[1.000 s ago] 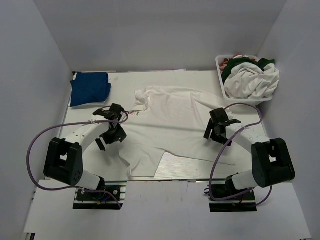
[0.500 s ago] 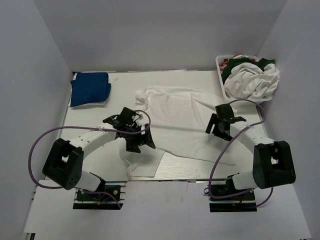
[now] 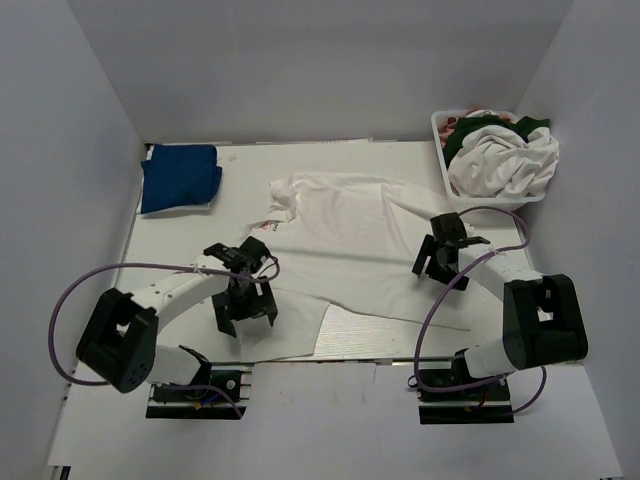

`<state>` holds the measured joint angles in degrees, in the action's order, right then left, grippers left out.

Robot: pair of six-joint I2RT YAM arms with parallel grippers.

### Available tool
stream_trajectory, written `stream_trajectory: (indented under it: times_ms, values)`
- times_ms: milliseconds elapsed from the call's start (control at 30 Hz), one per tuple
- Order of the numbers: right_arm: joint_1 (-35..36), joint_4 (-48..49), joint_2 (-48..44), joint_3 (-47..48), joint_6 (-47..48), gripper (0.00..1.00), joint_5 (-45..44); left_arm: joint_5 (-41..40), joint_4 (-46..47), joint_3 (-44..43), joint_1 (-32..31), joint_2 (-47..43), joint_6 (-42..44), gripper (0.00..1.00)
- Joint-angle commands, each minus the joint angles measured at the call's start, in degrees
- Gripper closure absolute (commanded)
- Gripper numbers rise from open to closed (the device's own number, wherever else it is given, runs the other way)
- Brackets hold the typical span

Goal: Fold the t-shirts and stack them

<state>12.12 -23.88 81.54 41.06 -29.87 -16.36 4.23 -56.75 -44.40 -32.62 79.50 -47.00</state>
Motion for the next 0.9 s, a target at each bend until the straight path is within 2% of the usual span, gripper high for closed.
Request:
stream_trajectory:
  times_ms: [0, 133, 233, 300, 367, 433, 467, 500, 533, 633, 667, 733, 800, 867]
  values:
    - [-0.95, -0.38, 1.25, -0.10, -1.33, 0.10, -1.05, -12.66, -7.85, -0.33, 0.54, -5.32, -8.27, 0.00]
    - [-1.93, -0.47, 1.34, 0.07, -1.68, 0.10, -1.13, -12.67, -7.85, -0.86, 0.54, -4.19, -8.28, 0.00]
    - [-1.84, 1.02, 0.12, 0.42, 0.24, 0.10, 0.71, -15.65, -7.25, -6.03, 0.54, -3.39, -7.24, 0.00]
    - [-1.48, 2.16, -1.38, 0.25, 2.00, 0.10, 1.85, -15.66, -0.23, -11.65, 0.54, -2.86, -3.21, 0.00]
    - [-1.31, 2.96, -2.96, 0.07, 3.05, 0.10, 2.56, -14.96, 7.84, -17.61, 0.54, -0.59, 4.27, 0.00]
    - [-1.13, 4.10, -3.75, -0.28, 3.93, 0.10, 3.18, -14.95, 11.21, -22.46, -0.07, 5.99, 11.28, 0.00]
    - [-0.79, 4.89, -4.89, -0.28, 4.37, 0.10, 2.92, -16.43, 10.35, -33.01, -0.07, 12.54, 16.10, 0.00]
    - [-0.78, 4.89, -4.90, -0.28, 4.38, 0.10, 2.91, -16.45, 10.35, -33.12, -0.07, 12.60, 16.15, 0.00]
    - [-0.61, 5.16, -5.16, -0.45, 4.81, 0.10, 3.09, -21.06, 9.39, -40.86, 0.54, 19.48, 17.81, 0.00]
    - [-0.34, 5.77, -4.63, -0.54, 5.52, 0.10, 3.88, -24.25, 7.44, -54.24, 1.16, 29.36, 24.82, 0.00]
    - [-0.43, 5.95, -4.11, -0.28, 5.35, 0.10, 3.79, -24.79, 7.44, -57.87, 1.16, 35.22, 26.33, 0.00]
    - [-0.43, 4.99, -2.09, 0.68, 5.43, 0.10, 3.44, -25.32, 5.78, -67.94, 1.16, 40.88, 30.63, 0.00]
    - [-0.52, 4.63, -0.68, 1.30, 5.17, 0.10, 2.57, -25.32, 3.42, -74.39, 1.86, 48.24, 32.76, 0.00]
    - [-0.52, 3.76, 0.98, 2.26, 4.82, 0.10, 1.34, -27.25, 0.70, -84.58, 3.26, 53.88, 34.07, 0.00]
